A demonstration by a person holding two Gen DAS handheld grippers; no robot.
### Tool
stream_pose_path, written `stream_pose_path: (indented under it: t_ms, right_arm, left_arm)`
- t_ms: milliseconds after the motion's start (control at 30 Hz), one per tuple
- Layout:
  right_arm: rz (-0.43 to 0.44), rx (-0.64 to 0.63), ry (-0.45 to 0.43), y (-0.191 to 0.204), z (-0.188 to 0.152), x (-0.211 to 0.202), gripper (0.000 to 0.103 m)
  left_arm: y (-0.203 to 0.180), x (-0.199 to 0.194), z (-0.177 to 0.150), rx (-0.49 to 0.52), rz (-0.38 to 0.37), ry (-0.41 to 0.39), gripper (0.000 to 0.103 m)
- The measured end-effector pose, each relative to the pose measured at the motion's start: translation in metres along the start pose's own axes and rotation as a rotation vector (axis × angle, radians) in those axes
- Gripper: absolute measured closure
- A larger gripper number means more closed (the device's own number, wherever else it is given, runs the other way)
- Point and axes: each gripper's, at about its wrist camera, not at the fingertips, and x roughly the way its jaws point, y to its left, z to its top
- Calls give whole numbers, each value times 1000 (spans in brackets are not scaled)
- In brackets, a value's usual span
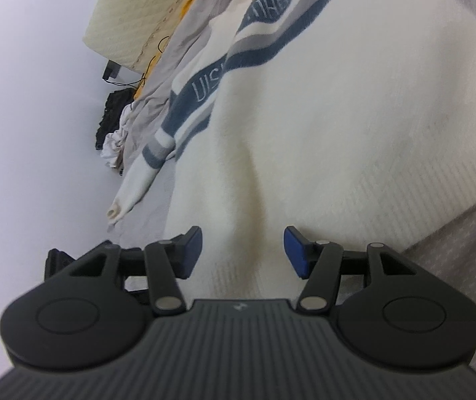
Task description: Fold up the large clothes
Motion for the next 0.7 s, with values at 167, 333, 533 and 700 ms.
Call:
stream_pose_path:
  t_ms: [167, 333, 533, 700]
  right_arm:
    - [-4, -7, -6, -1, 2, 1, 45]
    - [1, -16, -8, 0, 1, 1, 45]
    - [-6, -27, -23, -1, 2, -2, 45]
    - [6, -26, -40, 1, 1, -6, 45]
  left_arm:
    - [18, 12, 16, -128, -101, -29, 37]
    - [5, 21, 18, -85, -215, 5, 37]
    - [-13, -6, 3, 4, -361, 20, 37]
    - [-12, -41, -7, -8, -411, 33, 37]
